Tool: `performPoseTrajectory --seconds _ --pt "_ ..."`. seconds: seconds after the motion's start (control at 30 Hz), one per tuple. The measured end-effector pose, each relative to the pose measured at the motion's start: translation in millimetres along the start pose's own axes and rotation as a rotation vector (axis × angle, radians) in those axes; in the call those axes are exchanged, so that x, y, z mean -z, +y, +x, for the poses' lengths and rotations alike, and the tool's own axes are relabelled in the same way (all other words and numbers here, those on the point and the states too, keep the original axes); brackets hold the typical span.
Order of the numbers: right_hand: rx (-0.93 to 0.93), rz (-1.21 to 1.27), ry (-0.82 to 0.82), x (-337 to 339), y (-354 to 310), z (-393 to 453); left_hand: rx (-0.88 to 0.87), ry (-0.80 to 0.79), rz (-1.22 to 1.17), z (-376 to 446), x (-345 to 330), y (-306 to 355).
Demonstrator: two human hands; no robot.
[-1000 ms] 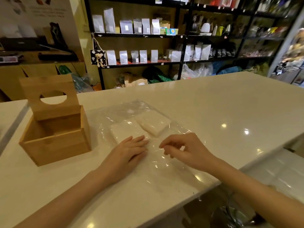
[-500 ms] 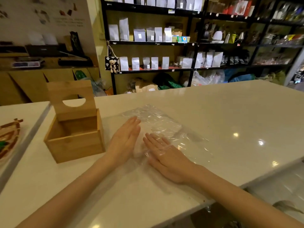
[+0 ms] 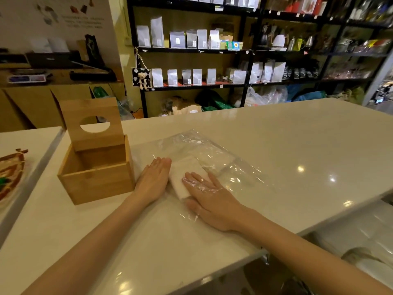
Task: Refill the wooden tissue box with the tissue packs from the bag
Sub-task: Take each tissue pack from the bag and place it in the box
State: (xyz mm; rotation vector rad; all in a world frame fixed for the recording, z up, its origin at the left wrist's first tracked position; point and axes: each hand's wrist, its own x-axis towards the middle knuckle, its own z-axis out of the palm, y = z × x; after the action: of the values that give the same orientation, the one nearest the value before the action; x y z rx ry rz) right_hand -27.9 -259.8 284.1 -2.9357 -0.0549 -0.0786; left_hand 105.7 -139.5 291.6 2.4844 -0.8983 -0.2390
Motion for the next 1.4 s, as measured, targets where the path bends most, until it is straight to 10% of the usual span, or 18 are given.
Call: performPoseTrajectory --seconds 0.4,0.77,1.03,1.1,1.23,1.4 --pt "0.039 0.053 0.000 6 0 -104 -0.060 -0.114 0.359 15 -12 -16" --pt "0.135 -0.001 0.337 -10 5 -146 -0.203 -0.067 0.279 -2 -7 -6" --pt "-0.042 0.711 0.400 89 -22 -137 -0.201 -0.020 0.166 0 -8 -10" --pt "-0.126 0.967 0.432 105 -17 -125 -0.184 -0.003 0.003 -7 -4 -1" --pt "-0.309 1.390 0.375 112 -5 -84 0.032 0.025 -1.041 -42 29 51" --pt "-0.447 1.698 0.141 102 -8 -32 0.089 -0.367 -1.337 -64 71 53"
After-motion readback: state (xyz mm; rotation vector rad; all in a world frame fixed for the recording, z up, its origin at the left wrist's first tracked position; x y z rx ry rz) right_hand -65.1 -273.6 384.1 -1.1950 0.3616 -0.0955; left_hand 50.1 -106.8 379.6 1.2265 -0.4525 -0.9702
